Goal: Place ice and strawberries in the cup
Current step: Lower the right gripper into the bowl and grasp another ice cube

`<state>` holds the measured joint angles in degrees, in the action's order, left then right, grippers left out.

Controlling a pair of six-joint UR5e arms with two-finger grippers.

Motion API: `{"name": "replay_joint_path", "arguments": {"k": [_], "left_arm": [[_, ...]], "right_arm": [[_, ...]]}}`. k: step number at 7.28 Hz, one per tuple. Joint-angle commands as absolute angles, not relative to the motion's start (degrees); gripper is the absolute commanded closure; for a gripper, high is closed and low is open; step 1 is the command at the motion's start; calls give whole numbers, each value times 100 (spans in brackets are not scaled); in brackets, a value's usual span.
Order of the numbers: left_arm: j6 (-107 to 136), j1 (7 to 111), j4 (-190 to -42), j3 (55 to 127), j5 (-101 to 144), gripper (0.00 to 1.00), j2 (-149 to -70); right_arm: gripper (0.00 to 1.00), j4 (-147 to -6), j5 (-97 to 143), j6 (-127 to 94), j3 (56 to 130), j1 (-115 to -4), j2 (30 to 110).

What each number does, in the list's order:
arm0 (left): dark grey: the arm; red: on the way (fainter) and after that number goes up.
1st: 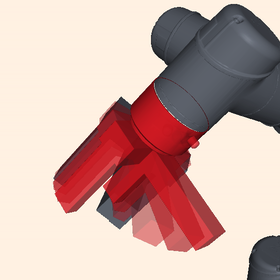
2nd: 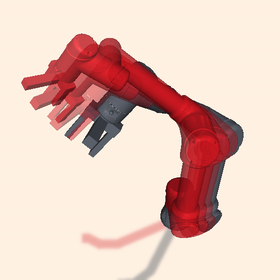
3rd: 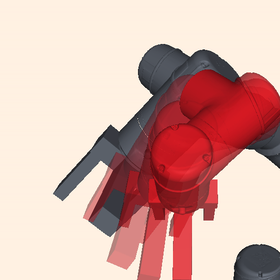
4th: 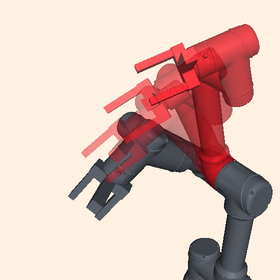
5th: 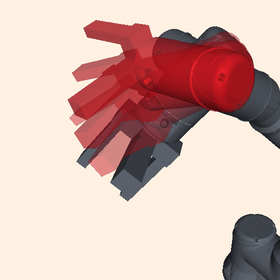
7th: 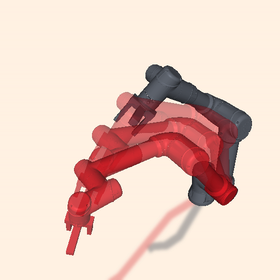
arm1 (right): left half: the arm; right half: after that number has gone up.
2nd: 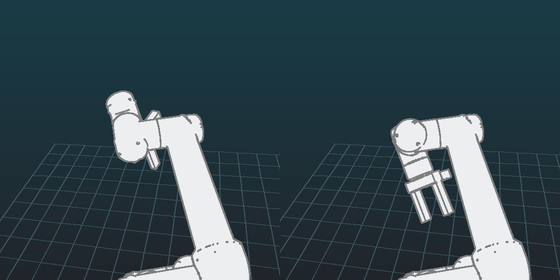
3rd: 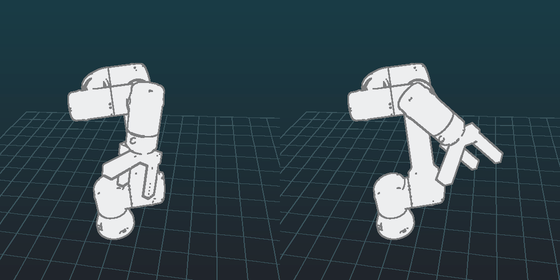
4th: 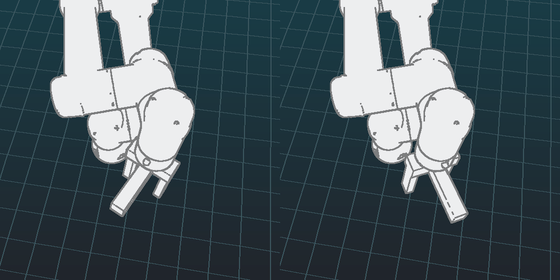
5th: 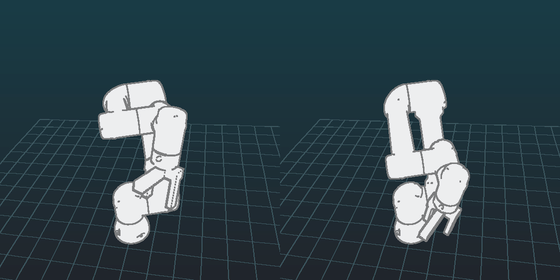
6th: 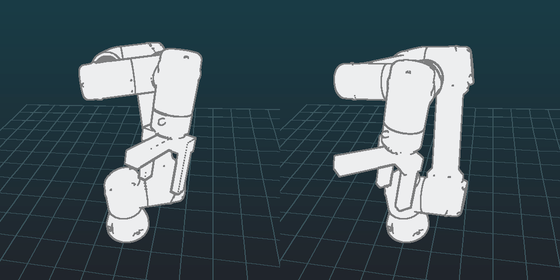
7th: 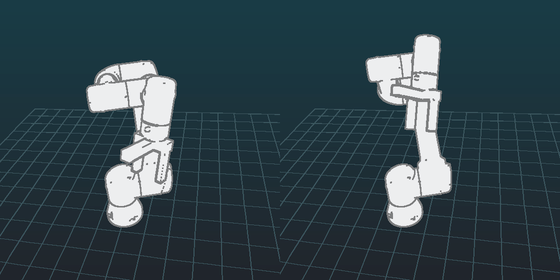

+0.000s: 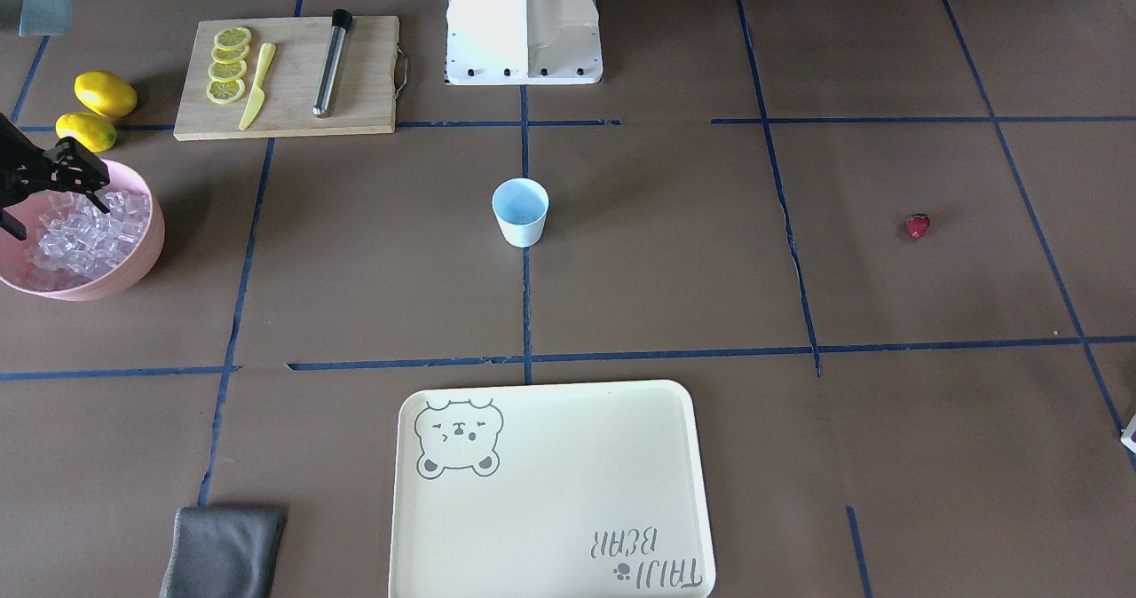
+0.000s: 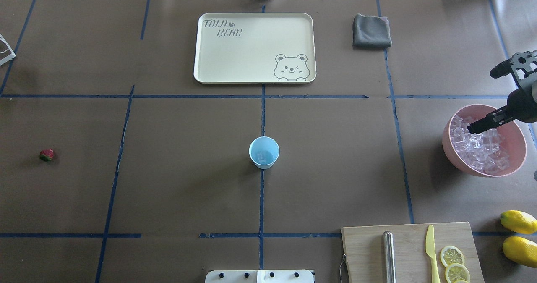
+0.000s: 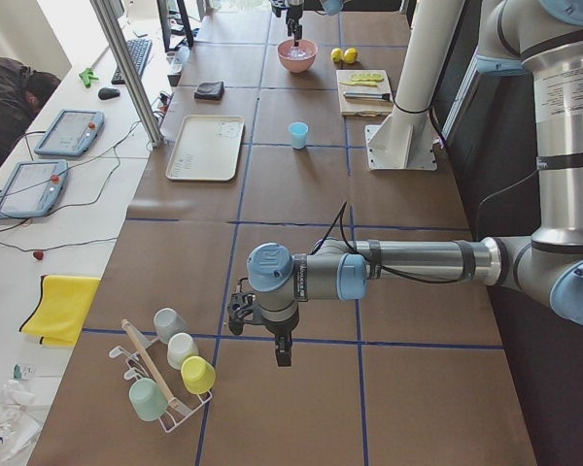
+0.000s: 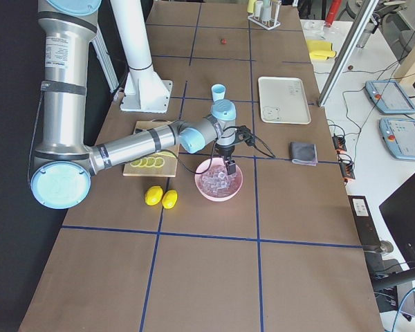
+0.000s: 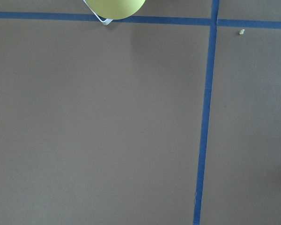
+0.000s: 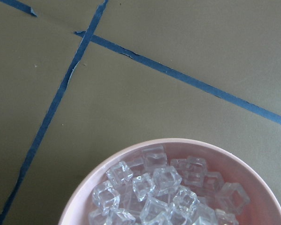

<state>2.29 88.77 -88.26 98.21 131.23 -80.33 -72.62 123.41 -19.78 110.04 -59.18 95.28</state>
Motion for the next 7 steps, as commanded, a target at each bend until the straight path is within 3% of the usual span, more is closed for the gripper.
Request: {"name": "replay_joint_path", "arguments": {"k": [1, 5, 7], "left_arm": [[229, 8877, -8833, 9817, 13122, 0, -8033], [229, 8877, -8850, 9826, 13140, 0, -8033], [229, 8877, -8859, 9826, 13140, 0, -8033]], "right_arm": [[3, -6952, 12366, -2666, 10872, -5915, 9519], [4, -6839, 12375, -5573, 11135, -5915, 9921], [4, -6059, 12349, -7059, 11110, -5915, 10361]]}}
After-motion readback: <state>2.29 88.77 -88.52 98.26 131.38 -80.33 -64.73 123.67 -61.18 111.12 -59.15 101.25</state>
